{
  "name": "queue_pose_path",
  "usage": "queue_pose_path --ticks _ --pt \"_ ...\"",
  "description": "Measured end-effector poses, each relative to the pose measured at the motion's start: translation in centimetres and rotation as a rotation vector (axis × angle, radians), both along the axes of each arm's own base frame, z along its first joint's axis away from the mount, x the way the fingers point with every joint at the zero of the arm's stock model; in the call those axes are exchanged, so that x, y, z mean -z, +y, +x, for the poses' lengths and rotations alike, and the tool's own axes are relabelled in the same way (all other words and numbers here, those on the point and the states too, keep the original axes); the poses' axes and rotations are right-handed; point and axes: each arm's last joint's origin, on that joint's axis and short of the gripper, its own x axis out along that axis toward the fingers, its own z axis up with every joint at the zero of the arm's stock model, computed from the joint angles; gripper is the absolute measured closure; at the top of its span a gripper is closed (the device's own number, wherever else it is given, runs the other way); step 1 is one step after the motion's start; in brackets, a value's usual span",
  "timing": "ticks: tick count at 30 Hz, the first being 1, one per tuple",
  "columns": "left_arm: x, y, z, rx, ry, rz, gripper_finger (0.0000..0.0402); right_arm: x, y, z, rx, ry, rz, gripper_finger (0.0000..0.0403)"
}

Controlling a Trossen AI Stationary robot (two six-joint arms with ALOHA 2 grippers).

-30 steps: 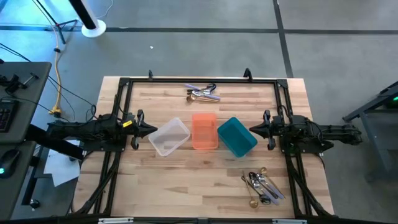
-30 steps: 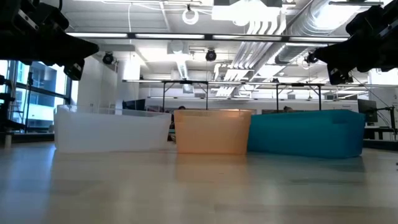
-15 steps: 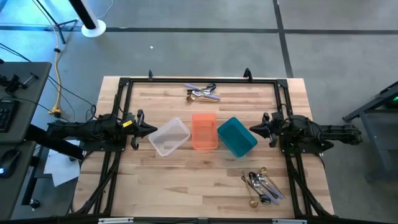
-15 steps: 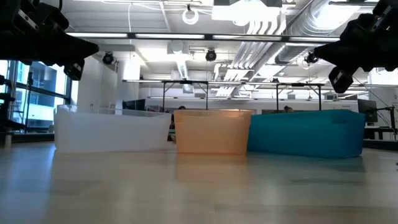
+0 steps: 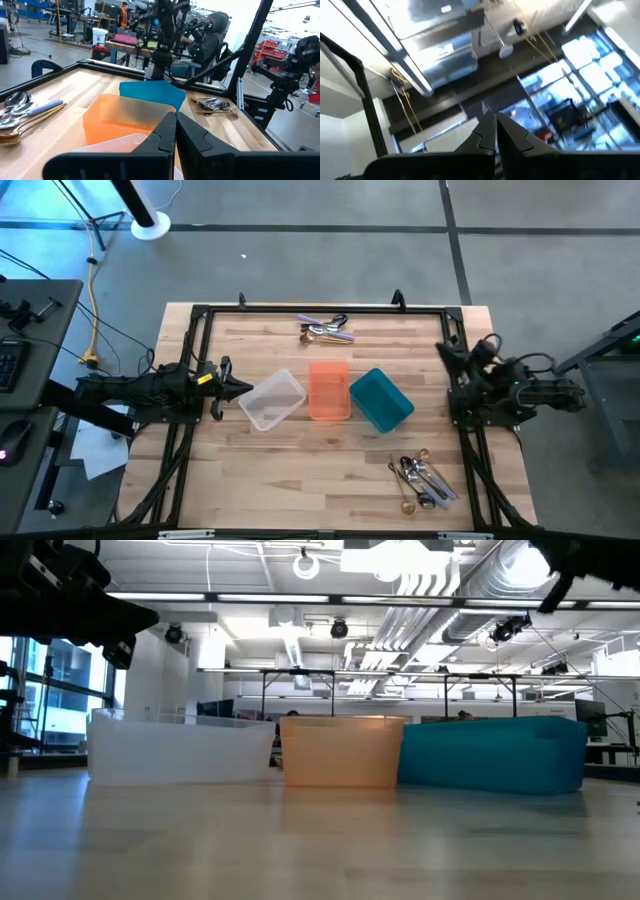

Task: Sort silverware by color (type)
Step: Put the purple spoon into the white bin

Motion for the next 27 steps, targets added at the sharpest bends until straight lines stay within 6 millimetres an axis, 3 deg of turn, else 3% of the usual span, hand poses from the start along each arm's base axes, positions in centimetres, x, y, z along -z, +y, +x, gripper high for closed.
queue_pose_path --ticks 6,12,15,19,27 --pt "0.0 0.0 0.0 0.0 0.0 0.0 0.0401 -5.4 0.0 0.6 0.049 0.068 -0.074 0.0402" --pt "0.0 0.0 0.0 0.0 0.0 0.0 0.0401 -9.2 0.0 4.3 0.082 0.335 -0.149 0.0402" --pt "0.0 0.0 0.0 0.0 0.0 0.0 0.0401 -9.3 -0.1 6.9 0.097 0.575 -0.227 0.0402" --pt "-0.2 0.0 0.0 0.0 -0.017 0.0 0.0401 -7.6 -0.1 9.9 0.095 0.845 -0.331 0.0402" --pt "-1.2 0.0 -0.1 0.0 -0.124 -0.003 0.0401 -7.2 -0.1 11.7 0.087 0.885 -0.328 0.0402"
